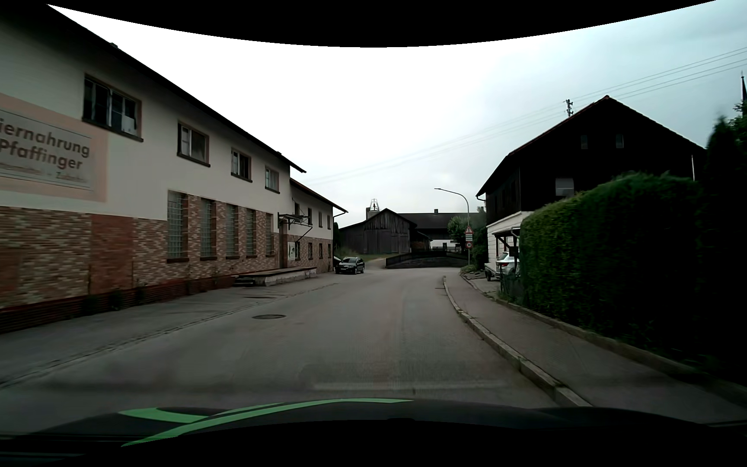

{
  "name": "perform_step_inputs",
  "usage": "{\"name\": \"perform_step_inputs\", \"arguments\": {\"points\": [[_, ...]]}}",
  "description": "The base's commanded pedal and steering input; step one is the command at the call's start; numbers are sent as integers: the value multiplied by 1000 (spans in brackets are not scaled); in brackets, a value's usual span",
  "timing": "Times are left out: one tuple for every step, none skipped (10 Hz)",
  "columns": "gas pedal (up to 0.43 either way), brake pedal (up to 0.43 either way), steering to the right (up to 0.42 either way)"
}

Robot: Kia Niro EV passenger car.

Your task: Follow the waypoints while adhering to traffic rules and regulations

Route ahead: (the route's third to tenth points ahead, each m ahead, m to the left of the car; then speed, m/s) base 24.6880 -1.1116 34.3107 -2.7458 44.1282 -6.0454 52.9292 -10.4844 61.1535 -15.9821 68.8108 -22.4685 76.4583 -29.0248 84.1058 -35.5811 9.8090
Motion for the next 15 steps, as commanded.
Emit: {"name": "perform_step_inputs", "arguments": {"points": [[28,0,35],[28,0,35],[28,0,35],[28,0,35],[20,0,35],[8,0,35],[8,0,35],[8,0,35],[8,0,35],[8,0,35],[8,0,35],[8,0,34],[8,0,34],[8,0,33],[0,0,32]]}}
